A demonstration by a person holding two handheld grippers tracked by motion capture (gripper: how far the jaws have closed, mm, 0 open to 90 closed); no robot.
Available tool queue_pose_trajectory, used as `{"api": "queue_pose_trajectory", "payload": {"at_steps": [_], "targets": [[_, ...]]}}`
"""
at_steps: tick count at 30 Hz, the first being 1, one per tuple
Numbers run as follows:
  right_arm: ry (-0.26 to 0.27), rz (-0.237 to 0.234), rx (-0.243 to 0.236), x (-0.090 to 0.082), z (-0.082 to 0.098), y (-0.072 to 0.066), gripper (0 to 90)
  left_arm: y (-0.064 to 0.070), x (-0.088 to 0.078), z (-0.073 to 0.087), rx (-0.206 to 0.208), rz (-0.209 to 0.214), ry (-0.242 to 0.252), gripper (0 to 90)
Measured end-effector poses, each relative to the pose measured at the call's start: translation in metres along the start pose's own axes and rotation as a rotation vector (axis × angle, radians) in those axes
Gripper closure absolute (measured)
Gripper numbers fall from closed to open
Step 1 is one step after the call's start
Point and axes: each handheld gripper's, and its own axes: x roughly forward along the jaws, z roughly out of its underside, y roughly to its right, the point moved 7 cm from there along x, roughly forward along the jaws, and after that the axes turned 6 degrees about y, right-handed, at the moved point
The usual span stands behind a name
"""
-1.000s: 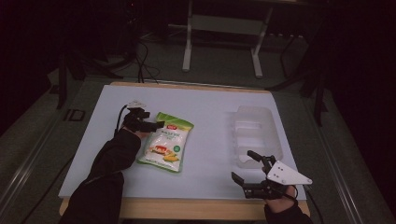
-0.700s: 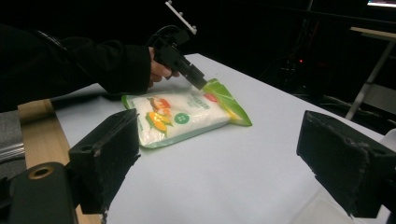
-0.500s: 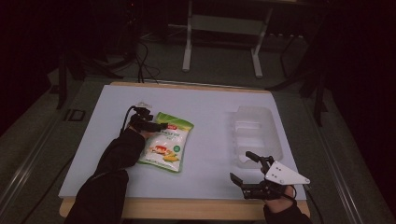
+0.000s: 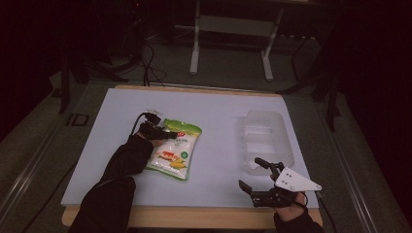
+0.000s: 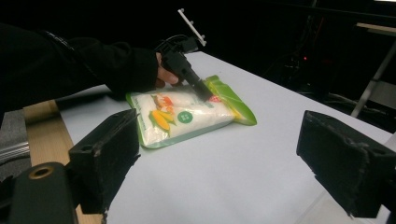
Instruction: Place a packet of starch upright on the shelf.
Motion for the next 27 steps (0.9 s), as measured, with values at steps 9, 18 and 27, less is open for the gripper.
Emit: {"api": "queue_pose_trajectory", "payload": {"at_steps": [9, 18, 27], "targets": [[-0.001, 0.002, 0.001, -0.001, 0.000, 0.000, 13.4, 0.013, 0.000, -0.004, 0.113, -0.089, -0.039, 83.4], [0.005, 0.002, 0.017, -0.002, -0.002, 0.002, 13.7, 0.024, -0.017, -0.014, 0.155, -0.104, 0.027, 84.7], [0.009, 0.020, 0.041, -0.004, -0.004, 0.006, 13.9, 0.043, -0.038, -0.026, 0.189, -0.088, 0.082, 84.8]]}}
